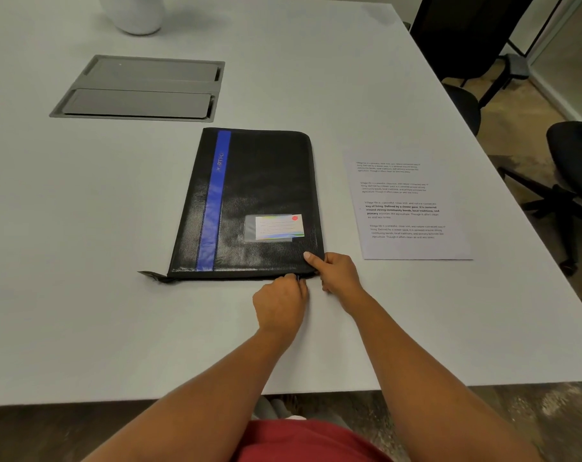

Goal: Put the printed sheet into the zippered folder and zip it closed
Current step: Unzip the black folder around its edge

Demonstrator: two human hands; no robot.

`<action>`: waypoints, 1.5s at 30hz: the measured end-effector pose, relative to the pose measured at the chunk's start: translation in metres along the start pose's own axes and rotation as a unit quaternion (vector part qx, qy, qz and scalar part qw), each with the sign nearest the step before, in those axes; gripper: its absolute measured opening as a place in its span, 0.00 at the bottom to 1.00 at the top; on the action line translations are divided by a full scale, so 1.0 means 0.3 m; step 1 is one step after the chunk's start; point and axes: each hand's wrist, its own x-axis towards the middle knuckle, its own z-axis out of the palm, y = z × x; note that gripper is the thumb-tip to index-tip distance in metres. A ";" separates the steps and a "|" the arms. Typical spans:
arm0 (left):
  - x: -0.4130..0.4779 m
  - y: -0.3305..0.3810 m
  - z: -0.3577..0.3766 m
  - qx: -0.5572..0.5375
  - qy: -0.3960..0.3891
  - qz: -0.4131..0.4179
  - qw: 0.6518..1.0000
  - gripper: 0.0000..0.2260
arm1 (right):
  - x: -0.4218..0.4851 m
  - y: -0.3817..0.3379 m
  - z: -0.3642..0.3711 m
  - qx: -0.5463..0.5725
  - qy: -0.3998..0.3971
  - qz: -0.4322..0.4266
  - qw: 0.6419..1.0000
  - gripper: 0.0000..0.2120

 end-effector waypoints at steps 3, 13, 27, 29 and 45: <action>0.004 -0.011 -0.001 0.017 -0.006 0.034 0.999 0.17 | 0.002 0.002 0.002 -0.011 0.006 -0.006 1.000 0.20; -0.005 -0.024 -0.014 0.000 -0.020 0.017 1.000 0.19 | 0.006 0.014 0.023 -0.058 0.072 -0.026 0.995 0.25; -0.007 -0.019 -0.020 -0.003 -0.027 -0.012 1.000 0.18 | -0.005 0.007 0.032 -0.058 0.095 -0.024 0.994 0.24; -0.006 -0.013 -0.021 -0.005 -0.032 -0.020 0.999 0.18 | -0.005 0.008 0.033 -0.056 0.096 -0.021 0.994 0.23; -0.001 -0.026 -0.026 -0.019 -0.033 -0.029 0.999 0.19 | -0.031 0.014 0.022 -0.041 0.091 -0.059 0.993 0.20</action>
